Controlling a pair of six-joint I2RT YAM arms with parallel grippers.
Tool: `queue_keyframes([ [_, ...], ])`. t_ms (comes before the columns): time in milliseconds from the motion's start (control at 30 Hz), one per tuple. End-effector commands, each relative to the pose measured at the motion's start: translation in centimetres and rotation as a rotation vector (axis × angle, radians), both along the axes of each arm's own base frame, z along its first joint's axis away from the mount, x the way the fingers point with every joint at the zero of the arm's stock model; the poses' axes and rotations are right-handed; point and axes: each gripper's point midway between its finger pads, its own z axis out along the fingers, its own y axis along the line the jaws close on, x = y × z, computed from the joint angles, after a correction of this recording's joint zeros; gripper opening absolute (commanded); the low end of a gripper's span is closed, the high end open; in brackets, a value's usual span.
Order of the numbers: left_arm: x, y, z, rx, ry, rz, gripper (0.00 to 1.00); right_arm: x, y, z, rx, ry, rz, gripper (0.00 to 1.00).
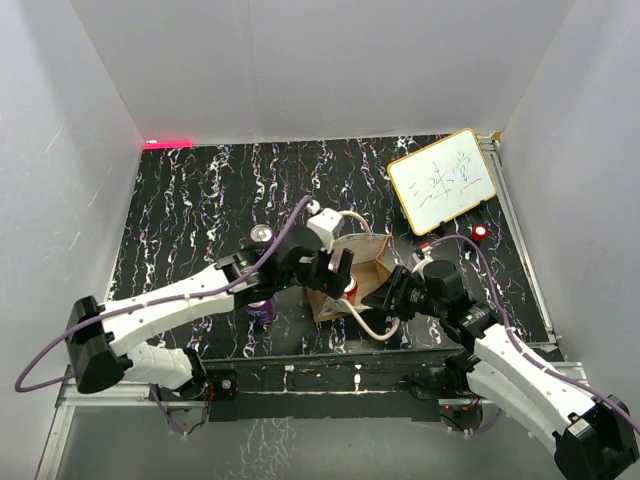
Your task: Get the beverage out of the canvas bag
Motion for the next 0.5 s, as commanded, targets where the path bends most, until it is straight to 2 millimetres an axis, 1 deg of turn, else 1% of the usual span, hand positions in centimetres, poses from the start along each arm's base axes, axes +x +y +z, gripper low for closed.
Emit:
queue_keyframes([
  [0,0.0,-3.5,1.4,-0.032,-0.003,-0.116,0.90,-0.3,0.2,-1.3,-0.004,-0.031,0.043,0.48],
  [33,-0.1,-3.9,1.5,-0.033,0.000,-0.131,0.90,-0.3,0.2,-1.6,-0.007,-0.026,0.050,0.47],
  [100,0.2,-4.6,-0.3,0.016,0.018,-0.146,0.90,-0.4,0.3,-1.9,-0.010,-0.022,0.063,0.46],
  [233,1.3,-4.5,-2.5,0.137,0.006,-0.129,0.89,-0.3,0.3,-2.0,-0.021,-0.026,0.074,0.44],
  [467,1.6,-5.3,-4.5,0.263,0.003,-0.180,0.81,-0.3,0.1,-2.3,-0.034,-0.030,0.072,0.42],
])
